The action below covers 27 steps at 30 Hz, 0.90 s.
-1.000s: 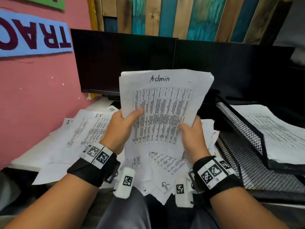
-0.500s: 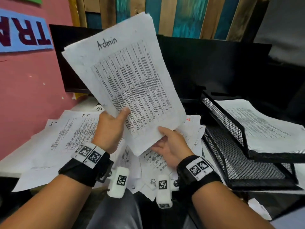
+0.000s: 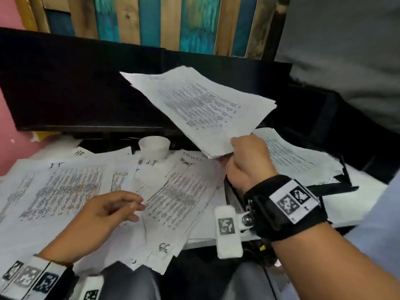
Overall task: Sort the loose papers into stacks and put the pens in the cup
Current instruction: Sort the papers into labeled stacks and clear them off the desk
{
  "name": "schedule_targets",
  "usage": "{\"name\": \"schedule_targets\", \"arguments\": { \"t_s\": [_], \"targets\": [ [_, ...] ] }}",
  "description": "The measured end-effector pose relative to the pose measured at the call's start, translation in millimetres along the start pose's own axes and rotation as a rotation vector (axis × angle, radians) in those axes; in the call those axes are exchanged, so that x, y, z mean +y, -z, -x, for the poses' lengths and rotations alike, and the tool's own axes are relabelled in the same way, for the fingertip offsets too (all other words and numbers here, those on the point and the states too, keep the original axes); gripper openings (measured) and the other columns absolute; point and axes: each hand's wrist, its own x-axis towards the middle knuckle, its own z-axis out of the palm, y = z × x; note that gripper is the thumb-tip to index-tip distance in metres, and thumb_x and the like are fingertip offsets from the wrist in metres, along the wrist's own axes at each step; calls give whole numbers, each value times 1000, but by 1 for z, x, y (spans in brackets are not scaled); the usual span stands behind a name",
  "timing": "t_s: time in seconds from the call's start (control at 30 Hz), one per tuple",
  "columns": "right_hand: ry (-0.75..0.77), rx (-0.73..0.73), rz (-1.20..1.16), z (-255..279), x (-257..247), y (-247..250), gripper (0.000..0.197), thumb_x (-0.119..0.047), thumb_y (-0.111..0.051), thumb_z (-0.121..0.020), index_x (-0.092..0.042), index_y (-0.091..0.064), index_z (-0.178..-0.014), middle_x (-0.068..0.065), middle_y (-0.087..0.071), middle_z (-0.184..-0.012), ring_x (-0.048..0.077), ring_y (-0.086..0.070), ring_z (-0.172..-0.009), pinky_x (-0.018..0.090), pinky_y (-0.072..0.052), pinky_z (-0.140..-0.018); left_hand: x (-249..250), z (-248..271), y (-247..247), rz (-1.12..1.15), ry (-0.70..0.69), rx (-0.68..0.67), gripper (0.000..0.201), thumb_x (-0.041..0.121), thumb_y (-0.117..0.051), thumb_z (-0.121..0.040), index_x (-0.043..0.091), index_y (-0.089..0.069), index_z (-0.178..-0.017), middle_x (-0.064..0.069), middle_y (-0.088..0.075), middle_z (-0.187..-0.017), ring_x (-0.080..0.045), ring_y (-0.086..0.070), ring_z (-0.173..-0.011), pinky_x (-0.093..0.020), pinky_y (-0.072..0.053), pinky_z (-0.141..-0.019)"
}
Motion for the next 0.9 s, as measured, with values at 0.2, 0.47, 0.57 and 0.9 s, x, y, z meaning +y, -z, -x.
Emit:
{"name": "schedule_targets", "arguments": {
  "t_s": [0.2, 0.47, 0.57, 0.9],
  "targets": [
    [118, 67, -112, -19, -47, 77, 47, 7, -36, -106, 13, -34, -152, 37, -43, -154, 42, -66, -96, 36, -65, -62, -21, 10, 6, 71, 58, 91, 53, 73, -84, -59, 31, -81, -92, -8, -82, -93, -29, -79, -83, -60, -49, -103],
    [58, 218, -70, -18, -49, 158, 46, 9, -33, -106, 14, -34, -152, 40, -43, -152, 33, -64, -84, 32, -63, -55, -35, 10, 10, 86, 112, 116, 27, 45, -90, -70, 30, -82, -90, -15, -81, -93, -37, -79, -87, -39, -59, -86],
    [45, 243, -30, -21, -48, 169, 46, 12, -34, -105, 14, -35, -151, 42, -46, -148, 35, -63, -83, 33, -62, -52, -47, 4, 13, 67, 112, 109, 69, 72, -89, -43, 26, -82, -93, -13, -82, -92, -33, -79, -84, -40, -58, -82],
    [43, 283, 71, -36, -39, 166, 48, 21, -26, -97, -10, -61, -109, 7, -73, -100, 29, -68, -88, 45, -61, -48, -72, -11, 14, -33, 48, 117, 22, -1, -62, -91, 11, -80, -93, -16, -81, -94, -27, -78, -76, -18, -58, -77]
  ]
}}
